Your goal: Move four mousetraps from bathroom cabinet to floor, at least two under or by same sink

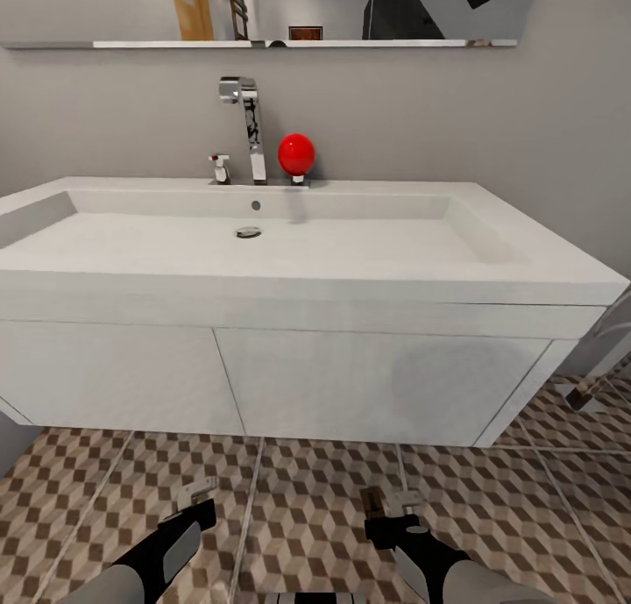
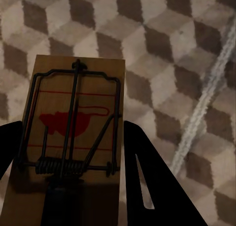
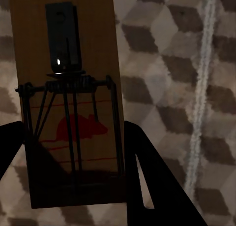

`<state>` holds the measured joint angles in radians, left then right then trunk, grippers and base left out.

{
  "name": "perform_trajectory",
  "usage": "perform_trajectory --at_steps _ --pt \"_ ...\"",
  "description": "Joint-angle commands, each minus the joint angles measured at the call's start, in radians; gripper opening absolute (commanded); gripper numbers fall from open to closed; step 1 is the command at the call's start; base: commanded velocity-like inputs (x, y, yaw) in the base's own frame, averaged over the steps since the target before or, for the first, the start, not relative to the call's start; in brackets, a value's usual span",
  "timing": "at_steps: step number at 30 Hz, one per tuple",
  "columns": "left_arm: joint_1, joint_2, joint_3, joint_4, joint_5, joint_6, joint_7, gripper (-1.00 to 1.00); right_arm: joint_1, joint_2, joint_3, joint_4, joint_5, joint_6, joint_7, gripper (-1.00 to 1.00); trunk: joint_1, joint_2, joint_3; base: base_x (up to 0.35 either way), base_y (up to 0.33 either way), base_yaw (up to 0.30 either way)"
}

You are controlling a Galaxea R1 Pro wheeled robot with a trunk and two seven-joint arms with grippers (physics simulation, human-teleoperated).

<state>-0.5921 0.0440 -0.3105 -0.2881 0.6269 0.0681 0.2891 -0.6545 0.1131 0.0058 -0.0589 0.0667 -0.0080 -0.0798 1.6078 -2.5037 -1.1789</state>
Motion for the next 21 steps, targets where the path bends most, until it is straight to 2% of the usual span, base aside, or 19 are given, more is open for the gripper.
perform_trajectory --at_steps 1,11,19,21 --pt "0.000 0.001 -0.009 -0.003 0.002 0.007 0.006 -1.00 -0.001 0.000 0.000 0.001 0.004 -0.001 -0.005 -1.00 0.000 0.000 -0.001 0.086 -0.006 0.000" --pt "0.000 0.007 -0.010 -0.007 0.001 0.011 0.004 -1.00 -0.001 0.001 0.000 0.001 0.004 -0.002 -0.005 -1.00 0.000 0.000 -0.001 0.269 -0.083 0.000" --pt "0.000 0.006 -0.012 -0.012 0.001 0.011 0.009 -1.00 -0.001 0.000 -0.003 0.001 0.000 0.000 -0.009 -1.00 0.000 0.000 -0.001 0.039 -0.012 0.000" --pt "0.000 0.006 -0.012 -0.012 0.001 0.012 0.010 -1.00 -0.001 0.001 -0.017 0.001 -0.001 0.001 -0.013 -1.00 0.000 0.000 -0.001 0.001 0.000 0.000"
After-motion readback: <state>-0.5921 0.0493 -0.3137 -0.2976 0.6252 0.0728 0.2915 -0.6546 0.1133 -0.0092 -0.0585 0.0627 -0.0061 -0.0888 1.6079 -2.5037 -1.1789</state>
